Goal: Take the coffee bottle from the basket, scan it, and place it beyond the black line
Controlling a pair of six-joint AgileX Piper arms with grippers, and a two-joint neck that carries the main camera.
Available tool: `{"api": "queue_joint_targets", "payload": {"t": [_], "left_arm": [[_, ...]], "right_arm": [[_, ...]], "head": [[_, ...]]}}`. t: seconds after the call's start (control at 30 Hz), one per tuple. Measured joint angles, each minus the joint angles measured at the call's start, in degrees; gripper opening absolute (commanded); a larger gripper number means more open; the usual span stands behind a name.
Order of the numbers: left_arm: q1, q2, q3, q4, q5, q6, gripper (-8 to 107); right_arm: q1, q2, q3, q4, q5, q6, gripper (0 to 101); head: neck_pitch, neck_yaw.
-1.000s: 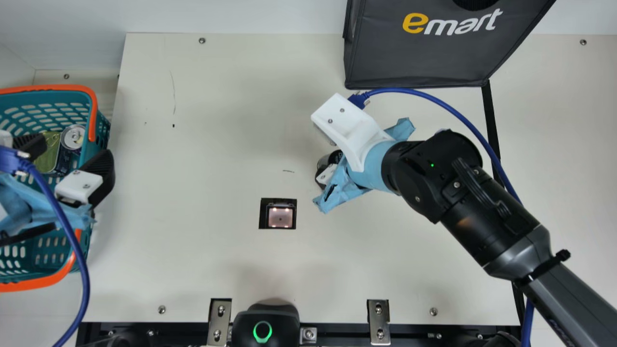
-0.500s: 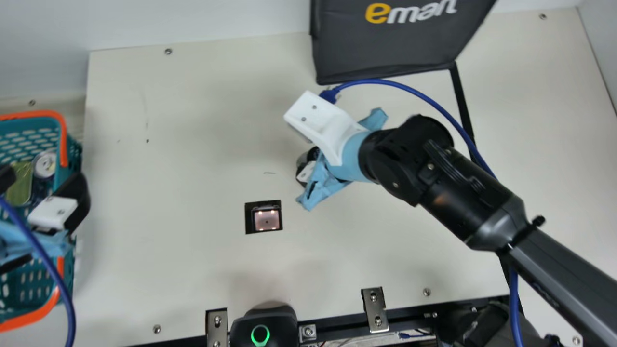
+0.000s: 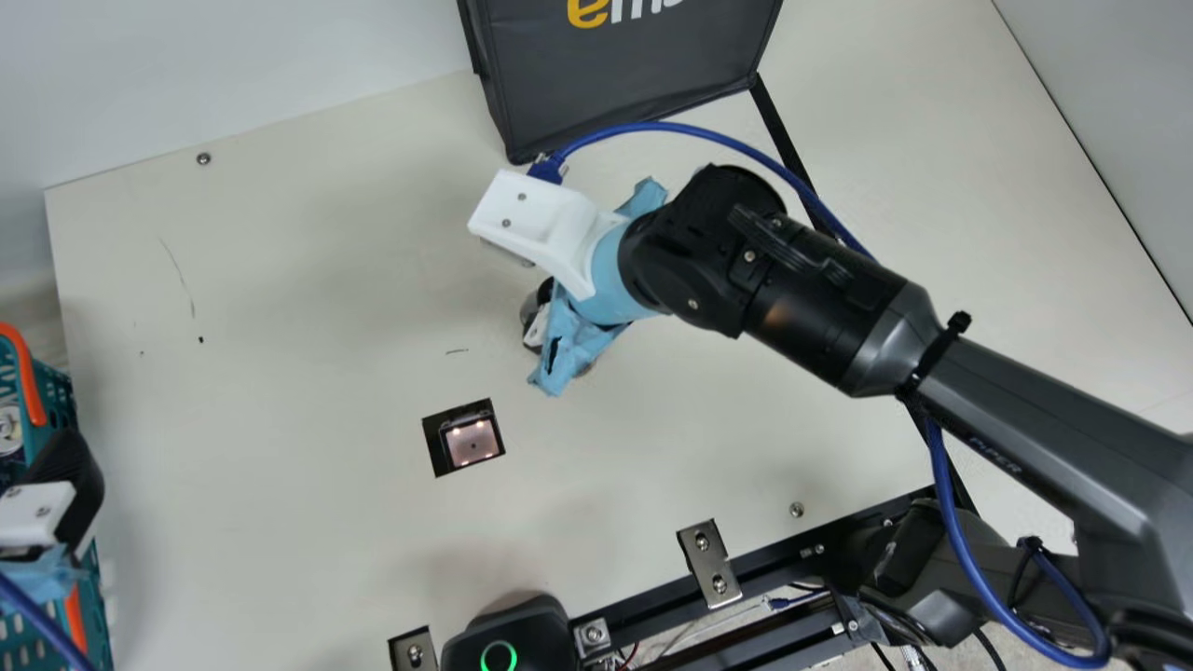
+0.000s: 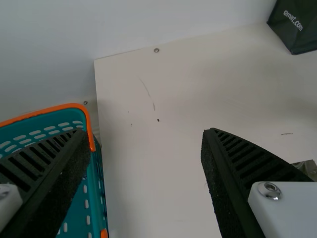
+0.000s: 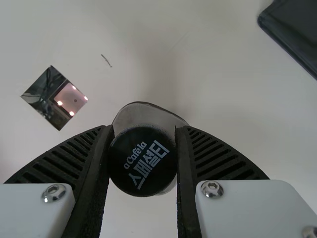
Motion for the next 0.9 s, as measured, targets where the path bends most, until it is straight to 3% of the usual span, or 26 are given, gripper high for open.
{"api": "queue_joint_targets", "payload": {"t": [0.9], "left_arm": [[0.00,0.00,0.00,0.00,0.00,0.00,90]], "right_arm": [[-13.57,1.44,-10.47,0.99,2.61,-1.45,0]], "head": [[0.00,-0.09]]}}
